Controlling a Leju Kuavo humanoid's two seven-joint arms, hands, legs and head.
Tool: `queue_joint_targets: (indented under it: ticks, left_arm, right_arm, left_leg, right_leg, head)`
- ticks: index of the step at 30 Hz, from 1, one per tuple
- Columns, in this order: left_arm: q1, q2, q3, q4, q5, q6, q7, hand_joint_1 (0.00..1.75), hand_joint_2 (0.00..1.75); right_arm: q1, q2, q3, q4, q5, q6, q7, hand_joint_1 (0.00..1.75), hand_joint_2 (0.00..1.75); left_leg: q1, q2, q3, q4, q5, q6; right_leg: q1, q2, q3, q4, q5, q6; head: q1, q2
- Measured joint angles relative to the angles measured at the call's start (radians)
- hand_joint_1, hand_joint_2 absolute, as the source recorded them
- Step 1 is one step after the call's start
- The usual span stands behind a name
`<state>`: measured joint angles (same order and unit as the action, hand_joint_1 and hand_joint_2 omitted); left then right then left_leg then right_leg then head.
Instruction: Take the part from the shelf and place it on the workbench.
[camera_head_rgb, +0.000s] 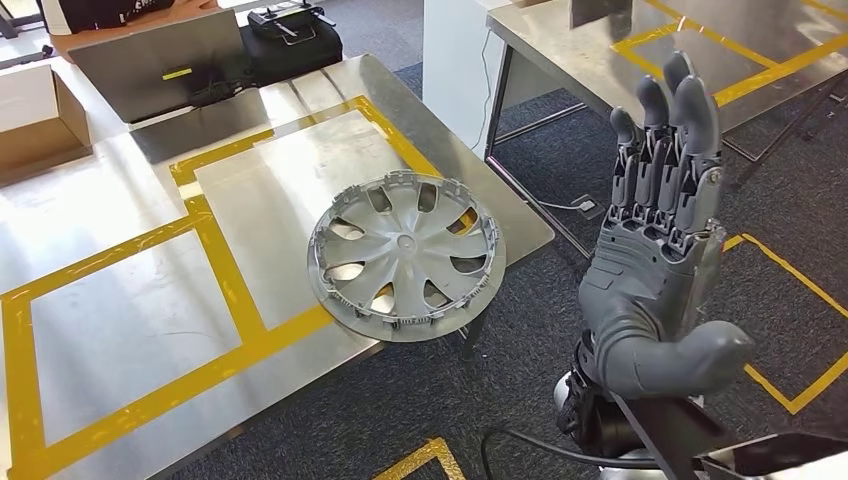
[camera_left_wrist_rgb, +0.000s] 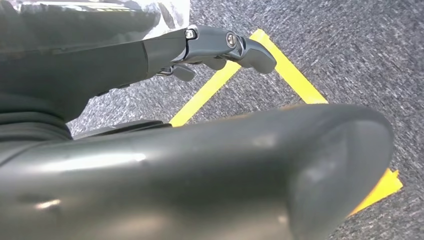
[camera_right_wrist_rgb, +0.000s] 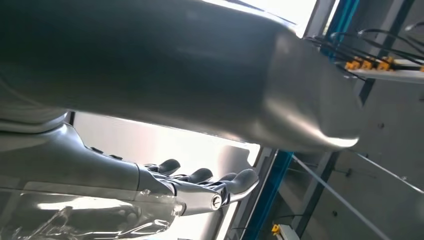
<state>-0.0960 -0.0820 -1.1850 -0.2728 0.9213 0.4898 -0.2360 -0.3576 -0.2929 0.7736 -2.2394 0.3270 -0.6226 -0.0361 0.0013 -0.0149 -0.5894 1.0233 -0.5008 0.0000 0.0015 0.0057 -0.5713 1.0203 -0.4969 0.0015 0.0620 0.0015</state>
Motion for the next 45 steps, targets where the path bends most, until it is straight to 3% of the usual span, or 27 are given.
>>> queue_joint_targets:
  ticks: [13, 18, 22, 24, 26, 28, 29, 32, 34, 38, 40, 42, 43, 44, 45]
  left_arm:
    - [0.0, 0.009, 0.022, 0.0, 0.018, 0.015, 0.005, 0.0, 0.0]
    - [0.0, 0.017, 0.023, 0.0, 0.021, 0.016, 0.005, 0.0, 0.0]
    - [-0.001, 0.021, 0.023, -0.001, 0.021, 0.016, 0.006, 0.0, 0.0]
    - [-0.002, 0.022, 0.023, -0.001, 0.021, 0.015, 0.006, 0.0, 0.0]
    - [-0.002, 0.023, 0.023, -0.001, 0.021, 0.014, 0.009, 0.0, 0.0]
    - [-0.001, 0.023, 0.023, -0.001, 0.021, 0.013, 0.012, 0.0, 0.0]
    - [-0.001, 0.023, 0.023, -0.001, 0.021, 0.013, 0.012, 0.0, 0.0]
    - [-0.001, 0.023, 0.023, -0.001, 0.021, 0.013, 0.013, 0.0, 0.0]
    - [-0.002, 0.024, 0.023, -0.001, 0.022, 0.012, 0.014, 0.0, 0.0]
    - [-0.002, 0.025, 0.023, -0.001, 0.024, 0.011, 0.014, 0.0, 0.0]
    - [-0.003, 0.025, 0.023, -0.001, 0.026, 0.011, 0.014, 0.0, 0.0]
    - [-0.001, 0.025, 0.023, -0.001, 0.028, 0.011, 0.015, 0.0, 0.0]
    - [-0.001, 0.025, 0.023, -0.001, 0.029, 0.011, 0.016, 0.0, 0.0]
    - [0.0, 0.025, 0.023, -0.001, 0.029, 0.011, 0.017, 0.0, 0.0]
    - [0.0, 0.025, 0.023, -0.001, 0.029, 0.011, 0.018, 0.0, 0.0]
  right_arm:
    - [0.052, -0.006, -0.003, -0.065, -0.145, -0.013, -0.116, 0.0, 0.0]
    - [0.061, -0.006, -0.009, -0.066, -0.203, -0.013, -0.151, 0.0, 0.0]
    - [0.062, -0.006, -0.013, -0.066, -0.214, -0.012, -0.159, 0.0, 0.0]
    - [0.062, -0.006, -0.018, -0.067, -0.216, -0.012, -0.16, 0.0, 0.0]
    - [0.063, -0.005, -0.02, -0.066, -0.22, -0.012, -0.16, 0.0, 0.0]
    - [0.064, -0.005, -0.02, -0.065, -0.226, -0.011, -0.16, 0.0, 0.0]
    - [0.064, -0.005, -0.02, -0.064, -0.228, -0.01, -0.16, 0.0, 0.0]
    - [0.062, -0.005, -0.02, -0.062, -0.234, -0.01, -0.16, 0.0, 0.0]
    - [0.061, -0.005, -0.02, -0.061, -0.239, -0.009, -0.161, 0.0, 0.0]
    - [0.06, -0.003, -0.02, -0.058, -0.247, -0.007, -0.164, 0.0, 0.0]
    - [0.058, -0.002, -0.019, -0.058, -0.252, -0.006, -0.166, 0.0, 0.0]
    - [0.057, -0.001, -0.019, -0.055, -0.256, -0.005, -0.169, 0.0, 0.0]
    - [0.057, 0.0, -0.018, -0.054, -0.257, -0.005, -0.17, 0.0, 0.0]
    - [0.057, 0.0, -0.018, -0.053, -0.257, -0.005, -0.17, 0.0, 0.0]
    - [0.057, 0.001, -0.018, -0.052, -0.257, -0.005, -0.171, 0.0, 0.0]
  left_leg:
    - [-0.001, 0.0, 0.0, 0.0, -0.001, 0.001]
    - [-0.005, 0.0, 0.0, 0.003, -0.004, 0.006]
    - [-0.005, 0.002, 0.007, -0.008, 0.001, 0.017]
    - [0.003, 0.005, 0.015, -0.021, 0.007, 0.023]
    - [0.007, 0.006, 0.017, -0.023, 0.008, 0.025]
    - [0.009, 0.006, 0.019, -0.023, 0.005, 0.022]
    - [0.011, 0.006, 0.021, -0.022, 0.003, 0.019]
    - [0.018, 0.003, 0.028, -0.012, -0.01, -0.001]
    - [0.017, 0.002, 0.027, -0.005, -0.015, -0.015]
    - [0.02, 0.003, 0.024, 0.007, -0.03, -0.034]
    - [0.02, 0.005, -0.008, 0.089, -0.083, -0.039]
    - [0.019, 0.006, -0.064, 0.221, -0.143, -0.04]
    - [0.019, 0.006, -0.082, 0.263, -0.153, -0.038]
    - [0.017, 0.006, -0.084, 0.269, -0.144, -0.035]
    - [0.015, 0.006, -0.066, 0.234, -0.116, -0.03]
  right_leg:
    - [0.0, 0.0, 0.0, 0.0, 0.0, 0.0]
    - [-0.005, 0.0, 0.001, -0.002, 0.0, 0.003]
    - [-0.008, 0.0, 0.003, -0.001, -0.004, 0.014]
    - [-0.009, 0.0, -0.018, 0.049, -0.038, 0.02]
    - [-0.013, 0.0, -0.079, 0.173, -0.097, 0.026]
    - [-0.019, -0.001, -0.129, 0.264, -0.116, 0.034]
    - [-0.022, -0.001, -0.13, 0.258, -0.097, 0.037]
    - [-0.029, -0.002, -0.054, 0.082, 0.002, 0.045]
    - [-0.026, 0.002, -0.026, 0.018, 0.019, 0.034]
    - [-0.023, 0.001, -0.027, 0.017, 0.016, -0.001]
    - [-0.023, -0.004, -0.026, 0.014, 0.018, -0.013]
    - [-0.019, -0.007, -0.027, 0.014, 0.019, -0.019]
    - [-0.016, -0.007, -0.027, 0.014, 0.019, -0.021]
    - [-0.014, -0.007, -0.027, 0.014, 0.019, -0.021]
    - [-0.012, -0.007, -0.026, 0.015, 0.019, -0.021]
  head:
    - [0.0, 0.0]
    - [0.0, 0.0]
    - [0.0, 0.0]
    - [0.003, 0.0]
    - [0.007, 0.0]
    - [0.008, 0.0]
    - [0.008, 0.0]
    - [0.01, 0.0]
    - [0.01, 0.0]
    - [0.005, 0.0]
    - [0.001, 0.0]
    - [-0.002, 0.0]
    - [-0.003, 0.0]
    - [-0.003, 0.0]
    - [-0.003, 0.0]
